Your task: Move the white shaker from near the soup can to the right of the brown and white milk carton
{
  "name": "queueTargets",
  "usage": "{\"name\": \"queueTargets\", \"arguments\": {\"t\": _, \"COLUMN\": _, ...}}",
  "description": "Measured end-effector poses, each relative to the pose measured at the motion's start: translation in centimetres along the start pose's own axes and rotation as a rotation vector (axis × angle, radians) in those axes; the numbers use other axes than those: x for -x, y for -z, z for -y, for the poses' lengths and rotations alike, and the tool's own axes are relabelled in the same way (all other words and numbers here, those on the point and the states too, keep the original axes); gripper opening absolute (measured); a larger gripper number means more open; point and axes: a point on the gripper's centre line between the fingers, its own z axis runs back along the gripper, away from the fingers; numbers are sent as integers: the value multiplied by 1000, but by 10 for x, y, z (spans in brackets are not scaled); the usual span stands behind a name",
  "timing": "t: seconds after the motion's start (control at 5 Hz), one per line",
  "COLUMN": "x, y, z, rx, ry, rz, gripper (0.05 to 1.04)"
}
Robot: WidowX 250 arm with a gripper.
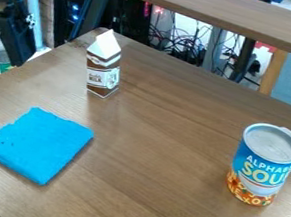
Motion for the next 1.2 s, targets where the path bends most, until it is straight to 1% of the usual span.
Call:
{"name": "queueTargets", "arguments": {"t": 0.2, "x": 2, "y": 4, "z": 0, "rx": 6, "ry": -3, "rz": -19, "gripper": 1001}}
{"name": "queueTargets", "arguments": {"t": 0.4, "x": 6, "y": 10, "z": 43, "rx": 36, "ry": 207, "rz": -119, "gripper": 1001}}
{"name": "queueTargets", "arguments": {"t": 0.6, "x": -1, "y": 14, "z": 84, "rx": 10, "ry": 379, "rz": -208, "gripper": 1001}}
{"name": "queueTargets", "arguments": {"t": 0.8, "x": -8, "y": 38, "z": 132, "rx": -35, "ry": 555, "rz": -370, "gripper": 1001}}
{"name": "queueTargets", "arguments": {"t": 1.0, "x": -2, "y": 52, "z": 186, "rx": -87, "ry": 770, "rz": -448, "gripper": 1001}}
{"name": "queueTargets", "arguments": {"t": 1.2, "x": 13, "y": 56, "z": 233, "rx": -127, "ry": 1019, "rz": -440, "gripper": 1001}}
